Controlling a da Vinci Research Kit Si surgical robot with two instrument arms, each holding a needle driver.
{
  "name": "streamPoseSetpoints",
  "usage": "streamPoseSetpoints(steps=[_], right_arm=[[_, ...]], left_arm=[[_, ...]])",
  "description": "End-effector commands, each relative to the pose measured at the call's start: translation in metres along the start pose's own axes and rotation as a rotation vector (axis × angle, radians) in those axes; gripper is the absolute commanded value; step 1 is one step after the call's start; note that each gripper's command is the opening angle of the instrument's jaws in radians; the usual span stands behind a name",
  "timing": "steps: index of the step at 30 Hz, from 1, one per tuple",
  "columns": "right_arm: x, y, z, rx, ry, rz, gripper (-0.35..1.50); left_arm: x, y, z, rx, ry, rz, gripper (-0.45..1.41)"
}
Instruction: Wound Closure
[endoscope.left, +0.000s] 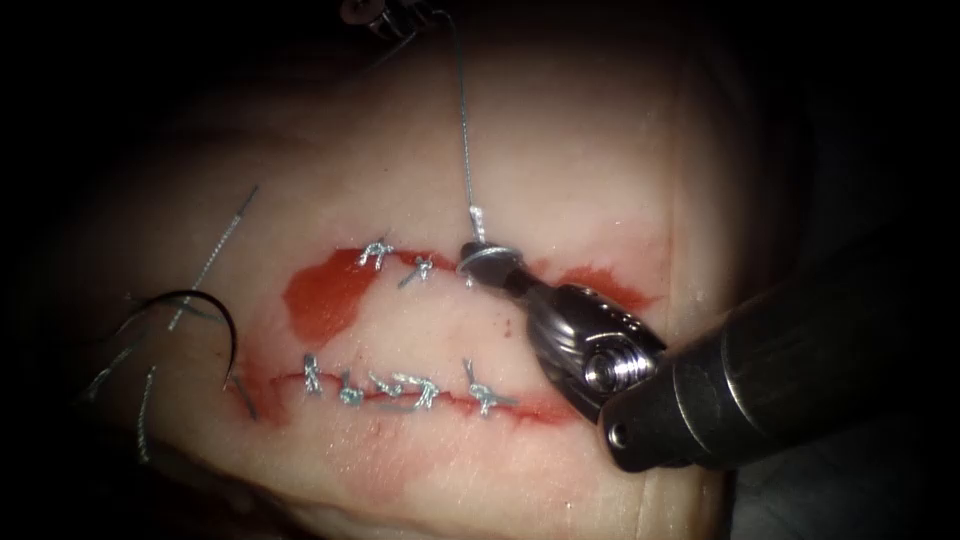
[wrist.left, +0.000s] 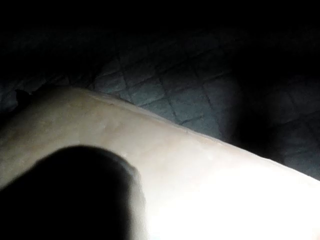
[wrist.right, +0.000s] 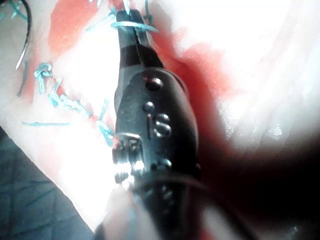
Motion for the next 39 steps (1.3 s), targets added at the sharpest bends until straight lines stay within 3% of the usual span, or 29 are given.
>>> streamPoseSetpoints(steps=[1,8,15,25,32,39], right_arm=[[0.0008,0.0004,0.0004,-0.009,0.025,-0.009,-0.35],[0.0021,0.0012,-0.0002,-0.057,0.103,-0.071,-0.35],[0.0023,0.0018,-0.0009,-0.107,0.156,-0.133,-0.35],[0.0015,0.0018,-0.0015,-0.295,0.249,-0.380,-0.35],[0.0009,0.0016,-0.0014,-0.455,0.365,-0.670,-0.35],[0.0001,0.0022,-0.0015,-0.512,0.368,-0.803,-0.35]], left_arm=[[-0.0007,0.0002,0.0007,-0.008,-0.004,0.002,-0.45],[-0.0024,0.0018,0.0018,-0.072,-0.048,0.025,-0.45],[-0.0041,0.0027,0.0035,-0.117,-0.027,0.074,-0.45],[-0.0059,0.0029,0.0053,-0.137,-0.002,0.106,-0.45],[-0.0071,0.0033,0.0065,-0.154,0.018,0.135,-0.45],[-0.0091,0.0035,0.0084,-0.246,0.051,0.182,-0.45]])
